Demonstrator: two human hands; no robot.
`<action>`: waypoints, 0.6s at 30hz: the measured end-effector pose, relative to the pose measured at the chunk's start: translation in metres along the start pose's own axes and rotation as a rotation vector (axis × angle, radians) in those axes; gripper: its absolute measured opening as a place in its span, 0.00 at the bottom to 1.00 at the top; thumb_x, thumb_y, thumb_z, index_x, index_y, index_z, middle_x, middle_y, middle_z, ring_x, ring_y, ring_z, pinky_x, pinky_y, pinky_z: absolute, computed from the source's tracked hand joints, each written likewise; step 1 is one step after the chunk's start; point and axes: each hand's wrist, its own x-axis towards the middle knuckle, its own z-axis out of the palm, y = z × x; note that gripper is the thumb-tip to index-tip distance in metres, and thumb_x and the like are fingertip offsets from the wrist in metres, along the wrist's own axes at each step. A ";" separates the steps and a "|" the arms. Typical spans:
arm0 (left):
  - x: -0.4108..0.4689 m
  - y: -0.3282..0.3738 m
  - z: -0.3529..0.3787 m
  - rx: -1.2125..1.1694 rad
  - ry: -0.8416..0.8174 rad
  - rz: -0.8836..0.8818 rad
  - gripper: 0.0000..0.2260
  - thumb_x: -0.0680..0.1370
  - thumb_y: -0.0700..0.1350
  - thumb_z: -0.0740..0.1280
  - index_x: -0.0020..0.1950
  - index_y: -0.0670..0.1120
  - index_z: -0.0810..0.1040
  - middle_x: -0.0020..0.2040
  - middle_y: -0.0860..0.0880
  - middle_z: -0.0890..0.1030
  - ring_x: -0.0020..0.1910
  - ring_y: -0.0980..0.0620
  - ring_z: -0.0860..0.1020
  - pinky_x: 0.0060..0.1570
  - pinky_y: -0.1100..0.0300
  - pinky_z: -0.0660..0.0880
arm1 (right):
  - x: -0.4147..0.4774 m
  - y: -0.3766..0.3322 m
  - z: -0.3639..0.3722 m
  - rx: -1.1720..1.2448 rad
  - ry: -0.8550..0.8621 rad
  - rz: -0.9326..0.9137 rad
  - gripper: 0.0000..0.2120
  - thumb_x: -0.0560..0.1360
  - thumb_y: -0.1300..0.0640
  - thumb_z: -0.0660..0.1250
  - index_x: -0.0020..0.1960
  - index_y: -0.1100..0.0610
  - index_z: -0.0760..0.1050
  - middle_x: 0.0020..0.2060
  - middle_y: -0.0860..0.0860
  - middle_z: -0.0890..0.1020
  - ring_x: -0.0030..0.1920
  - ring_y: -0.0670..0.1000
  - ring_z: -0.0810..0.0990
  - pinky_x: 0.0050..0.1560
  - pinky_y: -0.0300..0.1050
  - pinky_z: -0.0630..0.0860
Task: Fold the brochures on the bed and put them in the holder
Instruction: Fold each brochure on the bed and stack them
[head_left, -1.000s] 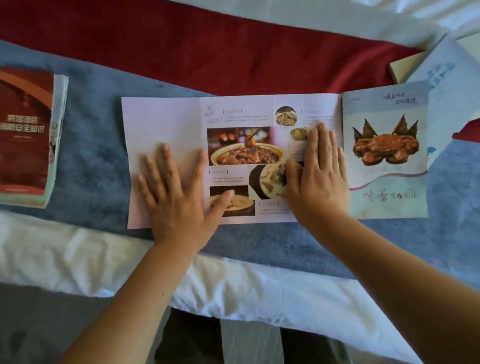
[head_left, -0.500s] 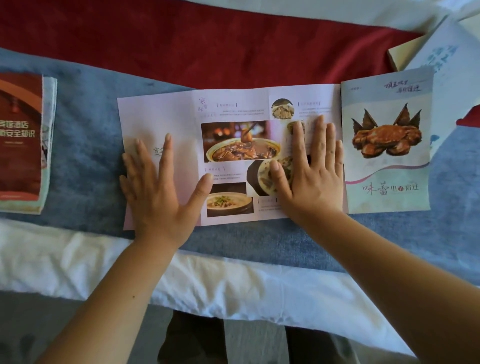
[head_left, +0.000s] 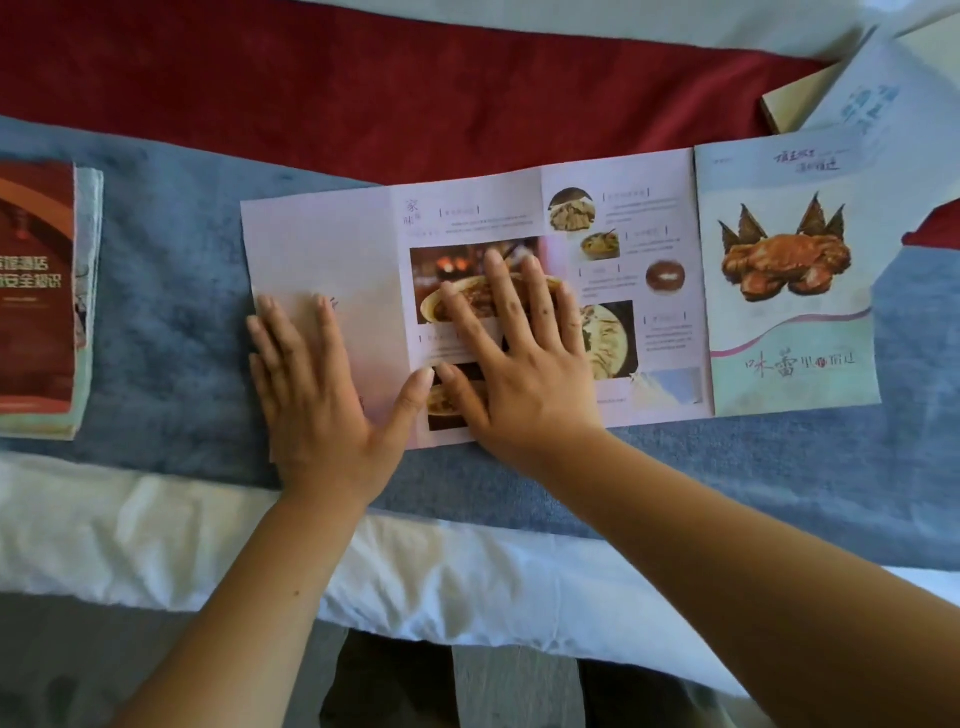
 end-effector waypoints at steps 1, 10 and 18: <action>0.000 0.000 0.002 0.024 0.000 -0.002 0.50 0.74 0.78 0.48 0.85 0.44 0.46 0.83 0.36 0.42 0.83 0.37 0.40 0.81 0.41 0.41 | 0.001 -0.001 0.002 -0.010 -0.004 0.006 0.33 0.84 0.34 0.47 0.85 0.47 0.51 0.84 0.56 0.48 0.84 0.60 0.43 0.81 0.64 0.46; 0.003 0.022 -0.007 -0.232 -0.097 0.055 0.50 0.73 0.76 0.54 0.85 0.49 0.45 0.85 0.43 0.43 0.83 0.47 0.39 0.81 0.46 0.37 | 0.004 -0.001 -0.004 0.024 -0.034 -0.003 0.30 0.86 0.44 0.44 0.85 0.54 0.49 0.84 0.55 0.48 0.83 0.59 0.41 0.82 0.59 0.41; 0.005 0.052 -0.003 -0.246 -0.162 0.085 0.44 0.73 0.69 0.52 0.85 0.52 0.44 0.84 0.40 0.40 0.82 0.42 0.36 0.79 0.41 0.33 | -0.015 0.065 -0.040 -0.089 -0.096 -0.129 0.33 0.80 0.60 0.54 0.84 0.59 0.53 0.84 0.59 0.51 0.83 0.60 0.44 0.81 0.57 0.36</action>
